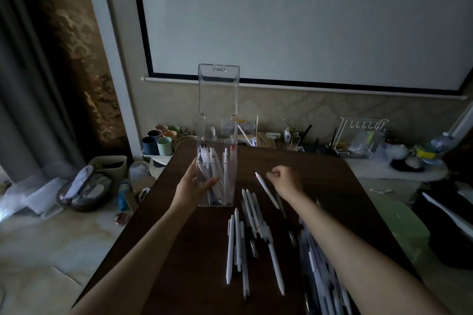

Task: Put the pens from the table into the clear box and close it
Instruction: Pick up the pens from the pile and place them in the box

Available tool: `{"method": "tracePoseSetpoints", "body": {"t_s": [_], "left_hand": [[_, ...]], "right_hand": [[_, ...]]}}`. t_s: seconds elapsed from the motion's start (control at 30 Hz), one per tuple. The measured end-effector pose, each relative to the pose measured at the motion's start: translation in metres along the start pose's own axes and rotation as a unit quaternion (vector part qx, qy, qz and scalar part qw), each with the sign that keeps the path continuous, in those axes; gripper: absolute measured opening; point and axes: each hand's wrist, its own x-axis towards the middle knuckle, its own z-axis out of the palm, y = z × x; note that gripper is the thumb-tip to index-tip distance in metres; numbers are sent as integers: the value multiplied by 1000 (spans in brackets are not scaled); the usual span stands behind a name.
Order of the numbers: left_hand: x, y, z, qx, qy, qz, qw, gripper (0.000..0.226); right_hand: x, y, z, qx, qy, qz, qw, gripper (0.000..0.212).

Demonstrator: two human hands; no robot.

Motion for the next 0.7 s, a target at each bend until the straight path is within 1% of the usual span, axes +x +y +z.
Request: {"method": "tracePoseSetpoints", "body": {"t_s": [0.07,0.1,0.13,0.2,0.23,0.27,0.3,0.33,0.37,0.43,0.5,0.53,0.6,0.63,0.7], "left_hand": [[-3,1,2,15,8,-1,1000,55],[-6,0,2,25,13,-8,1000,55],[-9,-1,3,22,20,-13,999,60],[-18,-6,5,19,62,-49,997,82],[-26,-7,8,42,89,-68,993,84],[-36,-9,11,75,116,-88,987,77],[-46,-11,14,113,130,-104,979,65],[-54,-16,19,152,122,-113,974,54],[-62,-19,23,193,94,-113,970,46],[-77,-22,33,290,26,-101,951,39],[-87,-22,43,353,2,-87,931,42],[-89,-21,48,367,3,-84,927,47],[-93,-20,55,384,4,-79,920,55],[-93,-18,58,393,3,-80,916,58],[-91,-18,60,398,0,-91,913,58]], "right_hand": [[-4,10,17,-67,-40,-10,997,36],[-7,12,23,-98,-47,-22,994,34],[-9,12,26,-122,-46,-32,991,31],[-13,11,28,-152,-38,-44,987,26],[-15,10,27,-166,-37,-38,985,24],[-16,8,26,-178,-40,-31,983,22],[-19,6,23,-184,-47,-22,982,20],[-21,3,20,-181,-58,-13,982,18],[-24,1,16,-162,-69,-2,984,15],[-32,-3,8,-81,-70,27,994,14],[-39,-3,0,1,-62,46,997,15],[-44,-1,-2,33,-68,52,996,14],[-55,6,0,82,-90,64,991,19],[-61,10,2,85,-96,62,990,20],[-70,13,9,58,-93,42,993,19]]}}
